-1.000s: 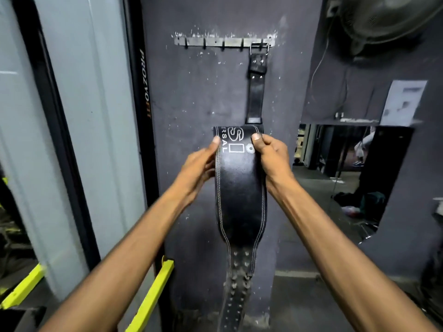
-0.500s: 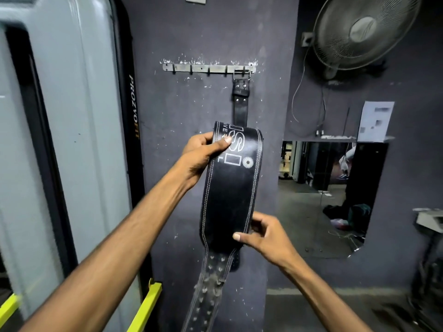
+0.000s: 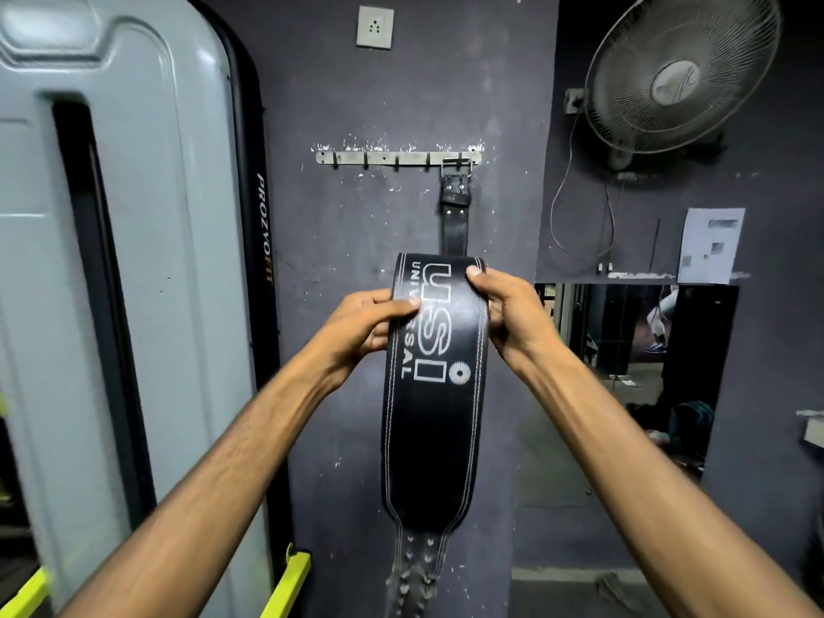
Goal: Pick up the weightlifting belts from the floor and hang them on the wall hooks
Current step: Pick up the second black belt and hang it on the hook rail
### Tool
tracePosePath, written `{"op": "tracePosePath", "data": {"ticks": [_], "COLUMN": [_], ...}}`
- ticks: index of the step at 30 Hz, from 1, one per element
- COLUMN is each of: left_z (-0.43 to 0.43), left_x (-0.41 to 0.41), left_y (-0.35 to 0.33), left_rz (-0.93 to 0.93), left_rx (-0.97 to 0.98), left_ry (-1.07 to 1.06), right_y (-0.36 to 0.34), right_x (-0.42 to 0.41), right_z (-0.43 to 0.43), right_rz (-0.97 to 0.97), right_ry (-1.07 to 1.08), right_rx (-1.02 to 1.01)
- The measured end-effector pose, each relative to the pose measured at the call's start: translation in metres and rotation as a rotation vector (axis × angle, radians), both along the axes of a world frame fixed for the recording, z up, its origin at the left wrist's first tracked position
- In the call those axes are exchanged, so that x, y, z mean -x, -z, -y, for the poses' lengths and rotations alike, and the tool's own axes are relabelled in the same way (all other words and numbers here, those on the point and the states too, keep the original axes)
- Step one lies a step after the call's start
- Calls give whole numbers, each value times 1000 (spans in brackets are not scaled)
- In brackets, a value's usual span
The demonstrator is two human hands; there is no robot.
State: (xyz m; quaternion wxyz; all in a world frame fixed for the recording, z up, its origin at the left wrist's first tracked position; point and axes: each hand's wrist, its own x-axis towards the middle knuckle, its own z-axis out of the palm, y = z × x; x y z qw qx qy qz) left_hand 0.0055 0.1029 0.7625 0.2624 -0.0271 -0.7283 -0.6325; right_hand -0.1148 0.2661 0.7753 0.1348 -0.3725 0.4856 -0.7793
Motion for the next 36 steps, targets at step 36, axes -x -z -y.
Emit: {"op": "tracePosePath", "data": {"ticks": [36], "left_z": [-54], "left_x": [43], "left_y": [-28], "left_rz": [-120], "left_rx": [-48], "left_ry": [-39], "right_y": [-23], "right_x": [38], "right_z": [-34], "right_rz": [69], "right_ry": [-31], "right_rx": [-176]}}
